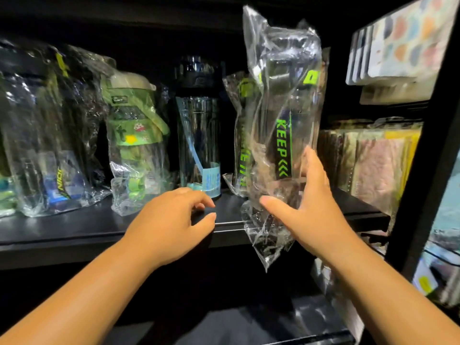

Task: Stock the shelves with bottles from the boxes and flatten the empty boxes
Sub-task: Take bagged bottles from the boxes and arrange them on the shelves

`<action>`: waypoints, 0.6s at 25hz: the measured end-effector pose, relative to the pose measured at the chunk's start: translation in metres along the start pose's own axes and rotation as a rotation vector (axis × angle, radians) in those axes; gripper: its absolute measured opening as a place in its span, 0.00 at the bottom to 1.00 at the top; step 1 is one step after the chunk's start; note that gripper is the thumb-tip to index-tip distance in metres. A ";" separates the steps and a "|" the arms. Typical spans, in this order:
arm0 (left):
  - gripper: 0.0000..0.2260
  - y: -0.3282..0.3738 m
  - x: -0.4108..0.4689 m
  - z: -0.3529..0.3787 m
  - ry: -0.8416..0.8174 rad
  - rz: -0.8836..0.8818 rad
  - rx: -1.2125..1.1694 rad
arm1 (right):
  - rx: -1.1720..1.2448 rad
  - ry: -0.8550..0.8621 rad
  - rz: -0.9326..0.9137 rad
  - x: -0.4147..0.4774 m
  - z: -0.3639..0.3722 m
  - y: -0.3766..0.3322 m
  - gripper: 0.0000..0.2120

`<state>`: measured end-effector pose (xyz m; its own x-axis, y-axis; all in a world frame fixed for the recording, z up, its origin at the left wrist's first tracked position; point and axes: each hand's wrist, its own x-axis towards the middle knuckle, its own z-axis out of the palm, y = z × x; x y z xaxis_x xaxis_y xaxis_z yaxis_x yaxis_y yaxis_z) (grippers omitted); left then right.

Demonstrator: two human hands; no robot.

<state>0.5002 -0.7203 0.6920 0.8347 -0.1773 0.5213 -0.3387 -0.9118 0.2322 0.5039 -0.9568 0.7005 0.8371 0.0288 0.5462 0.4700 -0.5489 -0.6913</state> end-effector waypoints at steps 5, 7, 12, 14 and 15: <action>0.17 0.001 -0.001 -0.002 -0.002 -0.010 0.011 | -0.017 0.053 -0.018 0.007 0.004 0.006 0.42; 0.12 0.001 -0.001 -0.001 0.004 -0.003 0.013 | -0.057 0.082 -0.039 0.013 0.010 0.006 0.39; 0.07 -0.001 -0.001 0.001 0.011 -0.006 0.020 | -0.123 0.103 -0.053 0.028 0.024 0.008 0.41; 0.08 -0.002 -0.001 0.001 -0.001 -0.019 0.014 | -0.182 0.086 -0.022 0.034 0.027 0.006 0.41; 0.08 -0.002 -0.001 0.002 -0.006 -0.021 0.009 | -0.209 0.073 0.001 0.038 0.028 0.006 0.42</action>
<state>0.5004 -0.7190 0.6897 0.8440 -0.1602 0.5119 -0.3171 -0.9188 0.2352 0.5463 -0.9355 0.7043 0.8113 -0.0283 0.5839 0.3945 -0.7107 -0.5825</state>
